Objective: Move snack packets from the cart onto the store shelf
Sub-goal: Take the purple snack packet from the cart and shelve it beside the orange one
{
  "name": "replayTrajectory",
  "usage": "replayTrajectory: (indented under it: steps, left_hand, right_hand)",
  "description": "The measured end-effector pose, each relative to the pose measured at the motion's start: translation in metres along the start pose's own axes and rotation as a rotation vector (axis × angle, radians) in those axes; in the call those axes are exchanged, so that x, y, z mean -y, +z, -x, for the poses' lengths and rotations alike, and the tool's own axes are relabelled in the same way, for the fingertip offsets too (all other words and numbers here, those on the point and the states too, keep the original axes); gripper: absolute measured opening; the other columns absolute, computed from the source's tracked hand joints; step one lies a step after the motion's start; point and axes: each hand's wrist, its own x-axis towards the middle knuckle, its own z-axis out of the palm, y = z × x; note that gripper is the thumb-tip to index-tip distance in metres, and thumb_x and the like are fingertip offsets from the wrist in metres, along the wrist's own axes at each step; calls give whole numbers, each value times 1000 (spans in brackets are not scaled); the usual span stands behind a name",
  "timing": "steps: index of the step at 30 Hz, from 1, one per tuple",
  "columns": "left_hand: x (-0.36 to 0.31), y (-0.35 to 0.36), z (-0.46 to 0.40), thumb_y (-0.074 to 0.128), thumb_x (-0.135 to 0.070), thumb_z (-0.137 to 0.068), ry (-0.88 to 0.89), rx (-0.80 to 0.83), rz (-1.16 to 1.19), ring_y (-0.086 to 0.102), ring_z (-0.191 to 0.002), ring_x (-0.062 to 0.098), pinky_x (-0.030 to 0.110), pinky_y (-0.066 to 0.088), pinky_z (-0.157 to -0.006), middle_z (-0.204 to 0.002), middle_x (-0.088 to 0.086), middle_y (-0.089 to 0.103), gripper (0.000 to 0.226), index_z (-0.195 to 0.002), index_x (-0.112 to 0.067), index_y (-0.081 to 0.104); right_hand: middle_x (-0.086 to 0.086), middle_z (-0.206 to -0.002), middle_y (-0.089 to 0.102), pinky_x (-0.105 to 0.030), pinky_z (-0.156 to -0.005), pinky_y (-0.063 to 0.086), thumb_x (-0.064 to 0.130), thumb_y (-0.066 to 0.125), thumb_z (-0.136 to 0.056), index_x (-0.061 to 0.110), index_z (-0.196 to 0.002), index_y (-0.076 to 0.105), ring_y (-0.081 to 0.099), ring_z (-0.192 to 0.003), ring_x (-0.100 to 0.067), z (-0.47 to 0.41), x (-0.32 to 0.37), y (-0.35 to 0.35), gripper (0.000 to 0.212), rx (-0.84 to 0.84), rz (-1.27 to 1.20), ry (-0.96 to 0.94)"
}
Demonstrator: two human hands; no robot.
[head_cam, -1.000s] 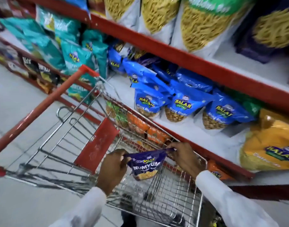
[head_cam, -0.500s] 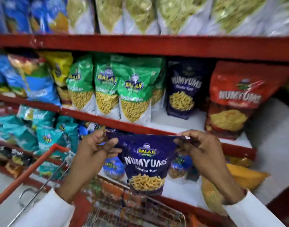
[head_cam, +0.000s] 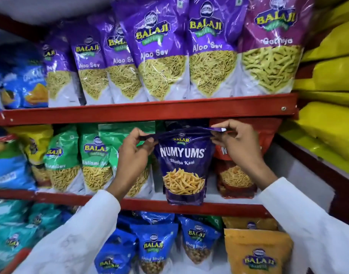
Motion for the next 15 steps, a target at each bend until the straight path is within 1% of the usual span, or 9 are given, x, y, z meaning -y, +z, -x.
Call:
replayTrajectory:
  steps: [2, 5, 7, 9, 10, 12, 13, 14, 15]
  left_hand:
    - [12, 7, -7, 52, -4, -97, -44, 15, -4, 69, -108, 36, 45, 55, -96, -103, 7, 69, 34, -75, -30, 55]
    - [33, 12, -14, 57, -18, -90, -73, 34, -31, 64, -111, 46, 65, 47, -100, -108, 21, 68, 19, -76, -30, 56]
    - [46, 14, -17, 57, -22, -87, -82, 41, -54, 64, -110, 44, 67, 47, -99, -107, 19, 70, 13, -77, -30, 57]
    - [48, 16, -19, 57, -14, -93, -53, 30, -61, 67, -109, 34, 61, 51, -99, -105, 8, 71, 20, -84, -31, 59]
    - [47, 16, -18, 55, -10, -95, -26, 23, -65, 69, -106, 28, 54, 55, -97, -106, 2, 70, 21, -91, -30, 60]
    - [44, 17, -9, 57, -10, -95, 53, -9, -117, 71, -97, 6, 28, 59, -85, -111, -4, 67, 19, -110, -22, 57]
    - [46, 17, -2, 59, -11, -95, 91, -42, -157, 69, -95, -3, 16, 56, -80, -116, -5, 64, 24, -116, -19, 53]
    - [50, 18, 7, 61, -13, -94, 110, -80, -192, 68, -95, -6, 11, 54, -76, -121, -6, 61, 30, -120, -19, 50]
    - [55, 21, 17, 63, -14, -93, 113, -114, -214, 68, -94, -5, 10, 54, -74, -124, -6, 59, 34, -122, -20, 49]
  right_hand:
    - [-4, -82, 76, -34, -77, 61, -11, 54, -85, 25, -77, 72, 76, -83, -22, -8, -11, 1, 42, -27, 30, 24]
    - [-5, -83, 76, -43, -81, 62, -10, 55, -84, 27, -78, 73, 76, -80, -19, -16, -32, 6, 43, -33, 90, 63]
    - [-6, -86, 77, -49, -82, 61, -9, 57, -84, 30, -77, 74, 76, -81, -19, -19, -45, 10, 43, -28, 101, 85]
    - [-8, -89, 77, -50, -85, 60, -7, 57, -87, 29, -81, 73, 76, -84, -21, -22, -51, 12, 40, -45, 66, 96]
    - [-9, -90, 77, -48, -85, 60, -5, 58, -89, 27, -88, 72, 76, -86, -22, -21, -50, 12, 35, -60, 30, 96]
    - [-8, -93, 76, -36, -80, 62, 3, 63, -90, 19, -109, 69, 76, -87, -21, -13, -45, 10, 25, -103, -35, 65]
    - [-6, -97, 75, -29, -76, 62, 6, 65, -90, 15, -117, 66, 76, -86, -18, -6, -44, 8, 28, -128, -39, 32]
    - [-3, -100, 74, -25, -73, 61, 10, 65, -91, 12, -122, 63, 76, -84, -14, 3, -46, 7, 32, -154, -16, -1]
    - [0, -101, 74, -23, -69, 61, 13, 65, -91, 12, -124, 63, 76, -81, -12, 14, -51, 6, 33, -175, 28, -18]
